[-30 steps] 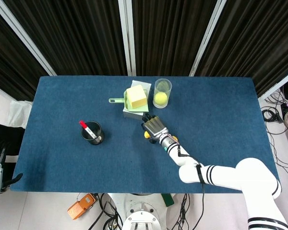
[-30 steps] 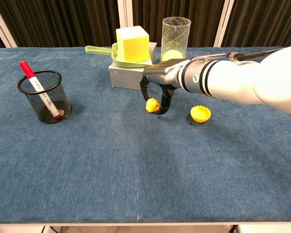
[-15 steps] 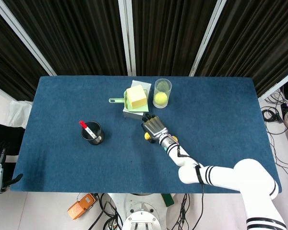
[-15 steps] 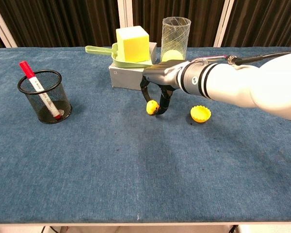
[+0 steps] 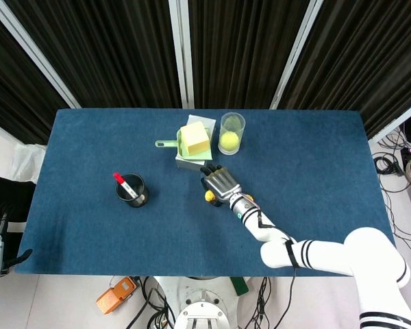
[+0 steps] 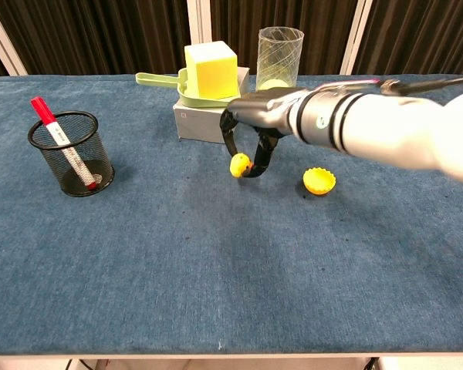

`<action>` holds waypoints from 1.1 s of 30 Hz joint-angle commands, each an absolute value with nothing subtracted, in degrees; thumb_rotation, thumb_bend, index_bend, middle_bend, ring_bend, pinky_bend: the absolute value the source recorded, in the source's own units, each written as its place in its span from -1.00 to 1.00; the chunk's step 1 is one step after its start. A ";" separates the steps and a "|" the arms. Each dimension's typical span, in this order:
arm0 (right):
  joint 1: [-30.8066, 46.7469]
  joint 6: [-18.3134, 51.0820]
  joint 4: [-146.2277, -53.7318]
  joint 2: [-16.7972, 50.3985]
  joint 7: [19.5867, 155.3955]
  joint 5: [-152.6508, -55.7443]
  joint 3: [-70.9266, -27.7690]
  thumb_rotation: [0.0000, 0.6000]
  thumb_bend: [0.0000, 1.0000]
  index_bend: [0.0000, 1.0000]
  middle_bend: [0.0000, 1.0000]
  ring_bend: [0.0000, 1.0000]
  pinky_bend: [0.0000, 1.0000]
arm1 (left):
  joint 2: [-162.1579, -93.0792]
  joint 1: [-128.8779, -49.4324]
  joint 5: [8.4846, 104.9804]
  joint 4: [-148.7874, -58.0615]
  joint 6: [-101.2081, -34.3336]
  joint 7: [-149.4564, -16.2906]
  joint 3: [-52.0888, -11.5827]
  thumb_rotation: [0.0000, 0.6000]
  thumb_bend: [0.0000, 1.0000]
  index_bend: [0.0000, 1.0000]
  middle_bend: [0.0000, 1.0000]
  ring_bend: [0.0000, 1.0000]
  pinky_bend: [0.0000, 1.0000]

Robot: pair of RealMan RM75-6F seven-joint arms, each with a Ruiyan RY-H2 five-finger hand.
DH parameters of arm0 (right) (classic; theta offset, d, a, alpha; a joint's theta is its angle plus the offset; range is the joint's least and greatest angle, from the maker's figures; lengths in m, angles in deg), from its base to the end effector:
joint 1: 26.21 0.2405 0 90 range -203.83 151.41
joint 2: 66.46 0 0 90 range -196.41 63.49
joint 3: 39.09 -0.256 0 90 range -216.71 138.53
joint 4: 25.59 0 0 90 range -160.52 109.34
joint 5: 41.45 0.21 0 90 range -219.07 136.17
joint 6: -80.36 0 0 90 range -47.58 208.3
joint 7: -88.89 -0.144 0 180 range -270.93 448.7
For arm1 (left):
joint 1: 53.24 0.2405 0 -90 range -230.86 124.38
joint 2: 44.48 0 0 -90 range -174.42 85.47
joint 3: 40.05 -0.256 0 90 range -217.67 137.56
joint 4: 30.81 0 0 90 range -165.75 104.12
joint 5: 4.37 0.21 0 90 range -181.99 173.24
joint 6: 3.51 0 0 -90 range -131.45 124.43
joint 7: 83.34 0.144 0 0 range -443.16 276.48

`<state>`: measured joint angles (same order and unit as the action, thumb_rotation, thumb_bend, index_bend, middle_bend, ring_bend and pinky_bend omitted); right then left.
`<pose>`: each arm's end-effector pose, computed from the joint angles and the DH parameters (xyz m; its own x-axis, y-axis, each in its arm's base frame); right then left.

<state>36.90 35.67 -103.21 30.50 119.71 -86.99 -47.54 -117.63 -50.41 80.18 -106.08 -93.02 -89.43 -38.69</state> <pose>-0.0592 -0.3690 -0.0811 0.6138 -0.3314 0.7165 -0.7442 -0.5458 0.3851 -0.3731 0.1298 0.1452 0.4307 -0.0038 0.9025 0.8934 0.1431 -0.4258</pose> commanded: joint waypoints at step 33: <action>26.43 33.11 -113.36 17.22 117.03 -93.15 -41.27 1.00 -0.12 -0.22 -0.61 -0.71 -0.48 | -118.09 -50.71 80.72 -106.50 -93.20 -88.85 -38.66 1.00 -0.98 -0.91 -1.00 -1.00 -1.00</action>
